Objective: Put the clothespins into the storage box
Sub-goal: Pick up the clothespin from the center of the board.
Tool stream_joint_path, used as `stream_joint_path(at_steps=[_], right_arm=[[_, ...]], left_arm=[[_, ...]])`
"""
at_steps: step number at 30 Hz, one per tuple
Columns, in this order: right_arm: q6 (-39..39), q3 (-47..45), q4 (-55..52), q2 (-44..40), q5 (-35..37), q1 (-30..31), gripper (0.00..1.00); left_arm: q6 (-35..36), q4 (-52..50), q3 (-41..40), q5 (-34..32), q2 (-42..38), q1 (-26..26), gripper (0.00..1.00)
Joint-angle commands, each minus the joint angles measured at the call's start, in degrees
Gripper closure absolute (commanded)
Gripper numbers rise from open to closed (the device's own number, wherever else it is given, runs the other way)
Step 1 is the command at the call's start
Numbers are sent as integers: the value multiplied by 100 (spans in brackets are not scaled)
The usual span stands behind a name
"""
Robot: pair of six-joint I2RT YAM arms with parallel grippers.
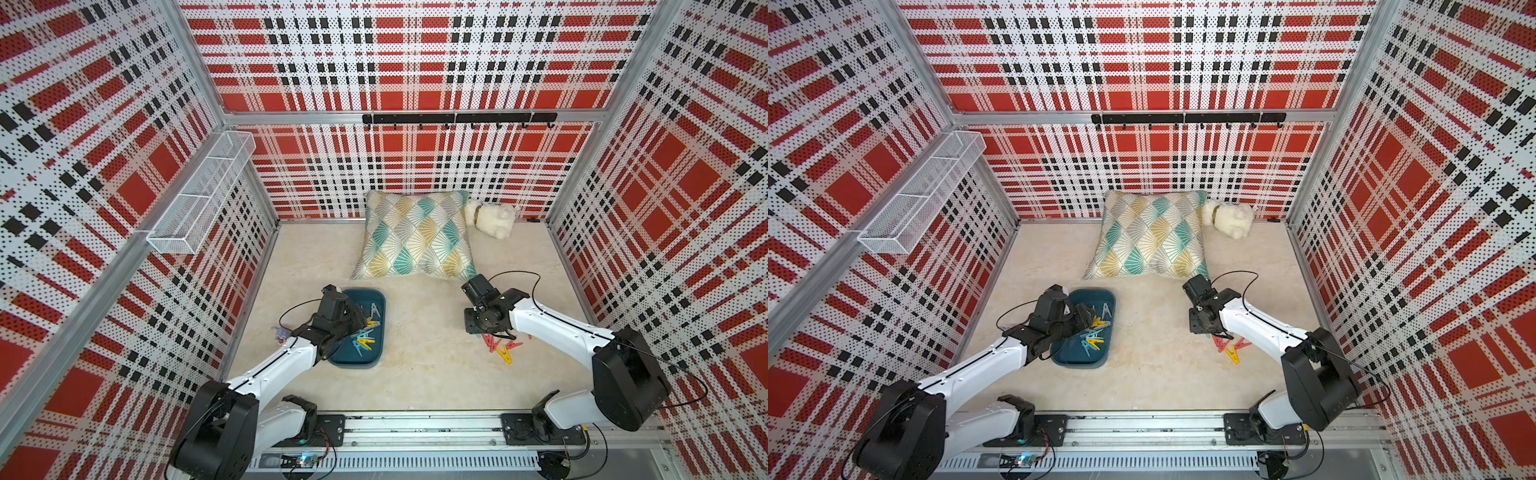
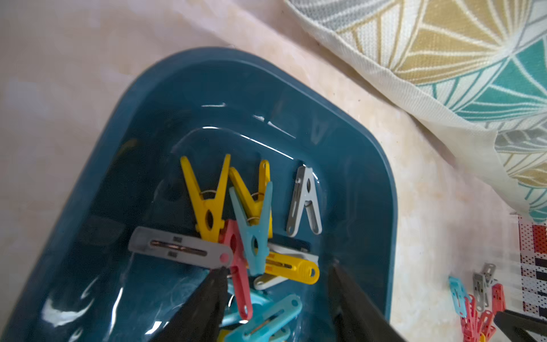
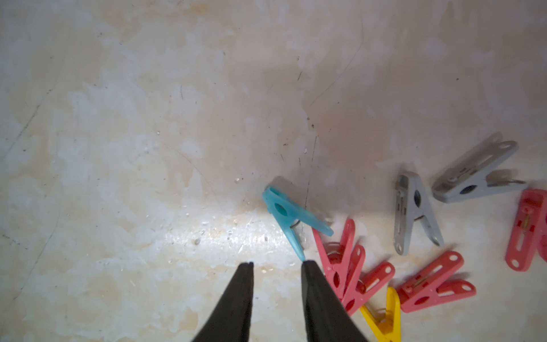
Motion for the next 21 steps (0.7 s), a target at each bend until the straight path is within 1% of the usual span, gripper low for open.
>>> stream_joint_path(at_steps=[1, 10, 17, 21], right_arm=[[-88, -75, 148, 195, -27, -40, 67], [-132, -213, 425, 569, -67, -93, 67], [-177, -224, 515, 712, -46, -144, 67], [-181, -250, 566, 783, -61, -186, 70]], left_arm=[[-12, -65, 147, -70, -169, -75, 41], [-74, -65, 198, 27, -313, -124, 42], [-91, -65, 285, 30, -236, -175, 43], [-105, -59, 305, 17, -158, -214, 44]])
